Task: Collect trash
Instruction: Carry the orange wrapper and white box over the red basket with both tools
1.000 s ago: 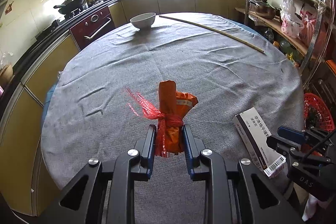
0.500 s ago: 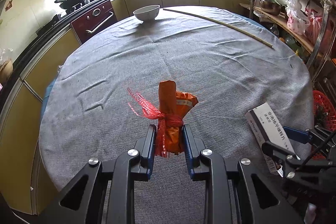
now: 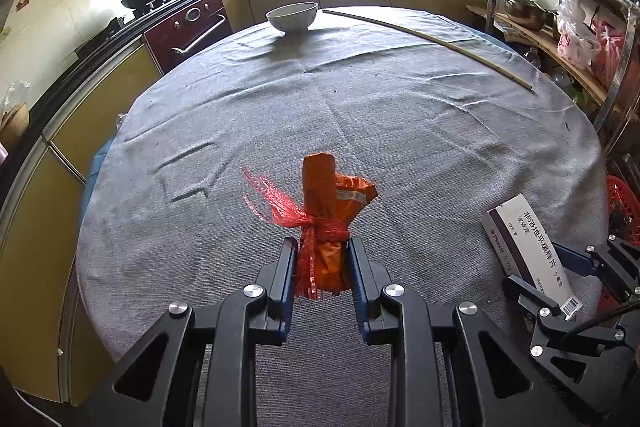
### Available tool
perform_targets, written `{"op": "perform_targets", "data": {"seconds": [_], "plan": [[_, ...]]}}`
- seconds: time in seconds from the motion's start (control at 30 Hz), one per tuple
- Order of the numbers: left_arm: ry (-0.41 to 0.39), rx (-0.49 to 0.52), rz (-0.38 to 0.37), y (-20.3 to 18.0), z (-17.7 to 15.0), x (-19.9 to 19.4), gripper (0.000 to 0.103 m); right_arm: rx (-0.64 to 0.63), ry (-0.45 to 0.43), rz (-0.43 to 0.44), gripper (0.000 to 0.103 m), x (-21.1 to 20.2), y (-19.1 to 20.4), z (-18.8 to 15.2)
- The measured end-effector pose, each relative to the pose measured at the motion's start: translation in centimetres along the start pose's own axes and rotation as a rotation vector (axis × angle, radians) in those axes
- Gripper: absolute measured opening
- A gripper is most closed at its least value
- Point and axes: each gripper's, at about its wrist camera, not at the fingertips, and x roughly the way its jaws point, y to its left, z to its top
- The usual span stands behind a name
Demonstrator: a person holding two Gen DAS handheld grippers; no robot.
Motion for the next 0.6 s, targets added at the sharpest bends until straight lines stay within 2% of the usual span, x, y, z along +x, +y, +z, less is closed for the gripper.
{"op": "perform_targets", "data": {"seconds": [0.13, 0.43, 0.6], "plan": [[-0.002, 0.002, 0.006, -0.1, 0.0, -0.2, 0.026, 0.016, -0.01, 0.015, 0.049, -0.3, -0.4, -0.1], [-0.013, 0.03, 0.011, -1.1, 0.3, -1.0, 0.026, 0.148, -0.059, 0.091, 0.049, -2.3, -3.4, 0.2], [-0.02, 0.06, 0.011, -1.9, 0.6, -1.4, 0.026, 0.188, -0.088, 0.091, 0.049, -3.2, -5.0, 0.1]]}}
